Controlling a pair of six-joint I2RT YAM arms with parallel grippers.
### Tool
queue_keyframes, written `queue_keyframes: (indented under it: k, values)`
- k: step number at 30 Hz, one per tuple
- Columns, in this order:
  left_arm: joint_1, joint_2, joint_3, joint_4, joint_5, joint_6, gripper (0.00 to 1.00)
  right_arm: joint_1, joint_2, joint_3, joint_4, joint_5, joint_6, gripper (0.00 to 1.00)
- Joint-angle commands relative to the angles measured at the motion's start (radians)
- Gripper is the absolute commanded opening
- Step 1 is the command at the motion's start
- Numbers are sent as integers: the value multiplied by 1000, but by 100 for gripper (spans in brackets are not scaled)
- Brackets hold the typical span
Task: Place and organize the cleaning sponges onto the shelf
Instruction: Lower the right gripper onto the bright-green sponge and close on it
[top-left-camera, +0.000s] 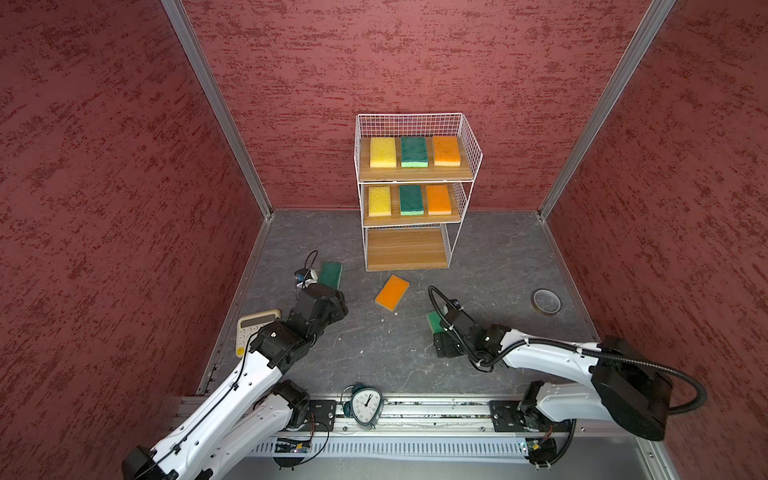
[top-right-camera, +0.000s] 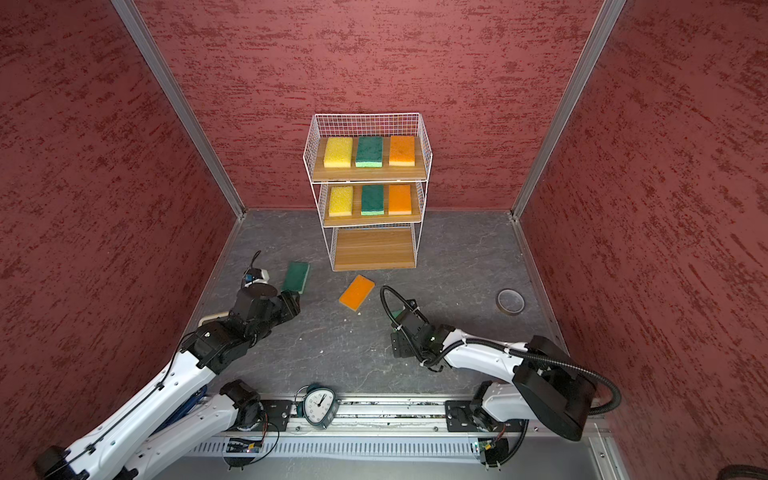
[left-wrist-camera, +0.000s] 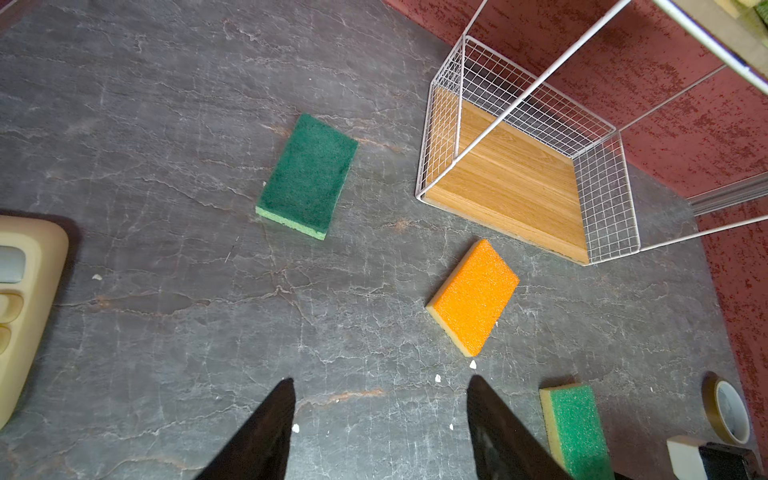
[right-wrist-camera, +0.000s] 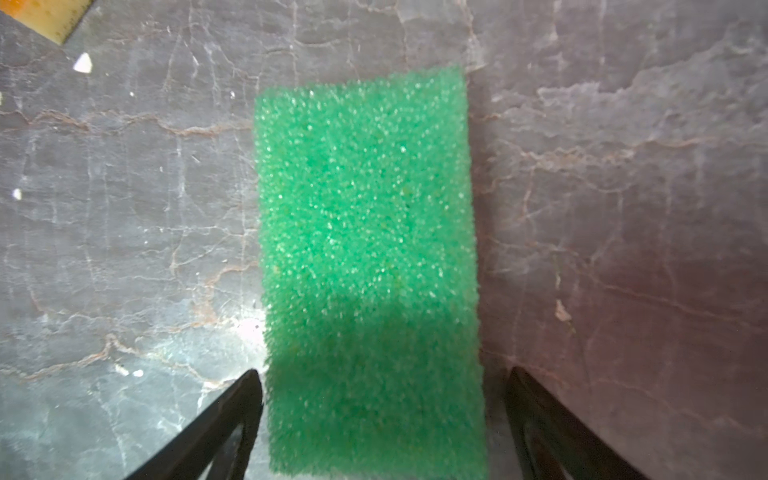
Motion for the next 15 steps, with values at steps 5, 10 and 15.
queue_keyframes:
  k: [5, 10, 15]
  values:
    - [4, -45, -15, -22, 1, -18, 66, 28, 53, 14, -18, 39, 9, 89]
    - [5, -68, -20, -36, 1, -26, 66, 58, 78, 23, -28, 60, 15, 86]
    - [3, -88, -27, -45, 4, -33, 66, 83, 86, 22, -16, 58, 27, 79]
